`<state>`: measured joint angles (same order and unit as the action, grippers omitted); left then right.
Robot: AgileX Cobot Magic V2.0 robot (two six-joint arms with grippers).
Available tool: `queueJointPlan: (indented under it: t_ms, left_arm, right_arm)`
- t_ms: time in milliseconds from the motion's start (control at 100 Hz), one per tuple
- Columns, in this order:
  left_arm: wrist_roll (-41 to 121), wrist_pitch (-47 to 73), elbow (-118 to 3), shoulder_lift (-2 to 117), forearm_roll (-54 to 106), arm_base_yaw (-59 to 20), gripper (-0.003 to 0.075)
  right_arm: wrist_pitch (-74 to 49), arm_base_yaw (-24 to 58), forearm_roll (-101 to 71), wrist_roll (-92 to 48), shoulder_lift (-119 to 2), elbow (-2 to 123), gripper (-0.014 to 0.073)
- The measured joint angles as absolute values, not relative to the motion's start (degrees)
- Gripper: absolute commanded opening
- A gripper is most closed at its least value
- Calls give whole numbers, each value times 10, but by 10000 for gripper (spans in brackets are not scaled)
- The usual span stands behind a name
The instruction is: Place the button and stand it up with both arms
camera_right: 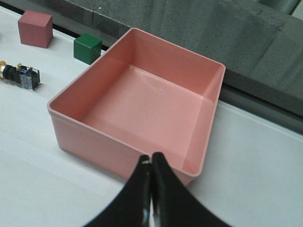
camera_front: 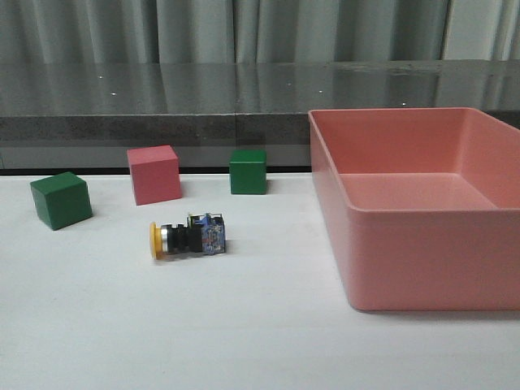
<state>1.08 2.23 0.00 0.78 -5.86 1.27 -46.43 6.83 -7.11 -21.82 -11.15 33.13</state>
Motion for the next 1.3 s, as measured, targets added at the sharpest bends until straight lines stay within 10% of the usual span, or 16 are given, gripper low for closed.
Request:
queueJointPlan:
  t_ms: [580,1300]
  left_arm:
    - [11,22,0,8,-59,13,-20]
    - [11,22,0,8,-59,13,-20]
  right_arm:
    - [-140,81,-45,-113,-37,95,-76]
    - [-79,81,-7,-14,6,15,-76]
